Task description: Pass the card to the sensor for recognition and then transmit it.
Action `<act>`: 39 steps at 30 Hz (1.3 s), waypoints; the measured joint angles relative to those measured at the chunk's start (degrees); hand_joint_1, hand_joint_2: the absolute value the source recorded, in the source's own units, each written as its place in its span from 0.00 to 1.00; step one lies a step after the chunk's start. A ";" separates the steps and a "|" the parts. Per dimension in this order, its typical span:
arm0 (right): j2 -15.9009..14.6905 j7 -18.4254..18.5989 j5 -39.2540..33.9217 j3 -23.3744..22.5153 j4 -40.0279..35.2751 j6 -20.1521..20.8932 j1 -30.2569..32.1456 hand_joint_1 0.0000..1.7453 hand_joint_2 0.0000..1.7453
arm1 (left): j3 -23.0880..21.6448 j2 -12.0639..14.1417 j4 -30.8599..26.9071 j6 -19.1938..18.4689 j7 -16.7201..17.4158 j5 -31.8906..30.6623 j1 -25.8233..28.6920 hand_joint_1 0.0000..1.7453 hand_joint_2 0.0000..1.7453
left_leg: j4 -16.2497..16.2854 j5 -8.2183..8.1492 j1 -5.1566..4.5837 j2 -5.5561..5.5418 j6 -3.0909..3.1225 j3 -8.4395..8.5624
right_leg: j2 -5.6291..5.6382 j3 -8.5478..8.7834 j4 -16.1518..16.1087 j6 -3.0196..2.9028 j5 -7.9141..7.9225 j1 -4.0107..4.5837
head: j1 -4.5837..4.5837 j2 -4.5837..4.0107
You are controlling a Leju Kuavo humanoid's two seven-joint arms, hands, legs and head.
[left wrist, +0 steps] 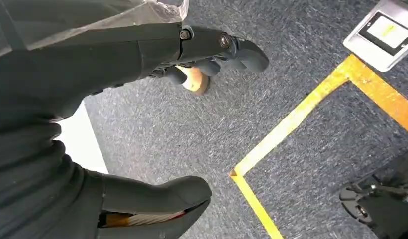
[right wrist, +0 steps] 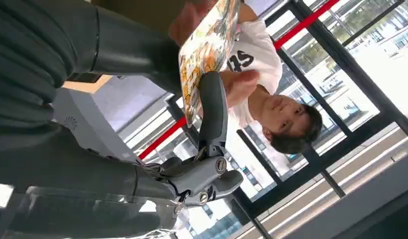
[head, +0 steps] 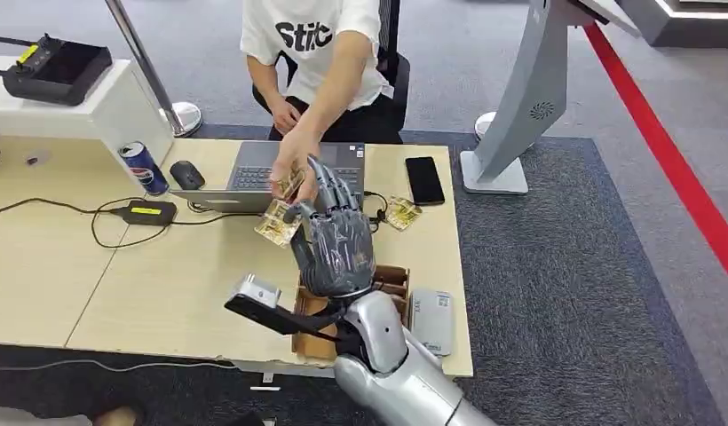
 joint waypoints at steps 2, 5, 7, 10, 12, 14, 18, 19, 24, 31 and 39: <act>0.63 -0.05 -0.28 0.22 1.07 0.00 -0.66 1.00 1.00 | -0.02 -0.09 0.00 -0.11 0.02 -0.04 -0.13 0.00 1.00 | 0.00 0.00 0.00 0.00 0.00 0.00 | 0.00 0.00 0.00 0.00 0.00 0.00 | 0.00 0.00; 1.62 -0.09 -0.68 0.68 2.73 -0.09 -1.36 1.00 1.00 | -0.06 -0.17 0.00 -0.13 0.22 -0.09 -0.26 0.00 1.00 | 0.00 0.00 0.00 0.00 0.00 0.00 | 0.00 -0.01 0.00 0.00 0.00 0.00 | 0.00 0.00; 2.17 -0.31 -0.74 0.85 3.74 -0.18 -1.57 1.00 1.00 | -0.11 -0.22 0.00 -0.13 0.24 -0.09 -0.35 0.00 1.00 | 0.00 0.00 0.00 0.01 0.00 0.00 | 0.00 -0.01 0.00 0.00 0.00 0.00 | 0.00 0.00; 2.69 -0.46 -0.85 1.05 4.70 -0.26 -1.79 1.00 1.00 | -0.13 -0.39 0.00 -0.13 0.26 -0.09 -0.39 0.00 1.00 | 0.00 0.00 0.00 0.01 0.00 0.00 | 0.00 -0.01 0.00 0.00 0.00 0.00 | 0.02 0.00; 2.93 -0.46 -0.94 1.09 5.31 -0.33 -1.98 1.00 1.00 | -0.15 -0.46 0.00 -0.15 0.26 -0.11 -0.42 0.00 1.00 | 0.00 0.00 0.00 0.01 0.00 0.00 | 0.00 -0.01 0.00 0.00 0.00 0.00 | 0.00 0.00; 3.10 -0.46 -0.94 1.09 5.84 -0.48 -2.10 1.00 1.00 | -0.15 -0.46 0.00 -0.17 0.28 -0.13 -0.47 0.00 1.00 | 0.00 0.00 0.00 0.01 0.00 0.00 | 0.00 -0.01 0.00 0.00 0.00 0.00 | 0.00 0.00; 3.26 -0.46 -0.94 1.09 6.69 -0.70 -2.29 0.94 1.00 | -0.15 -0.48 0.00 -0.22 0.28 -0.20 -0.52 0.00 1.00 | 0.01 0.00 0.00 0.01 0.00 0.00 | 0.00 -0.01 0.00 0.00 0.00 0.00 | 0.00 0.00; 3.26 -0.46 -0.94 1.09 6.93 -0.72 -2.40 0.00 1.00 | -0.17 -0.48 0.00 -0.24 0.28 -0.20 -0.53 0.00 1.00 | 0.01 0.00 0.00 0.01 0.00 0.00 | 0.00 -0.01 0.00 0.00 0.00 0.00 | 0.02 0.00; 3.34 -0.46 -0.92 1.18 7.78 -1.12 -2.51 0.00 1.00 | -0.24 -0.50 0.00 -0.24 0.28 -0.20 -0.57 0.00 1.00 | 0.01 0.00 0.00 0.01 0.00 0.00 | 0.00 -0.01 0.00 0.00 0.00 0.00 | 0.00 0.00; 3.37 0.33 -0.39 1.25 8.05 -1.29 -2.62 0.00 1.00 | -0.24 -0.52 0.00 -0.24 0.44 -0.22 -0.59 0.00 1.00 | 0.00 0.00 0.01 0.01 0.00 0.00 | 0.00 -0.01 0.00 0.00 0.00 0.00 | 0.00 0.00; 3.30 0.85 0.11 1.29 8.02 -1.46 -2.63 0.00 1.00 | -0.24 -0.52 0.00 -0.13 0.44 -0.20 -0.58 0.00 1.00 | 0.01 0.00 0.01 0.02 0.00 0.00 | 0.00 -0.01 0.00 0.00 0.00 0.00 | 0.00 0.00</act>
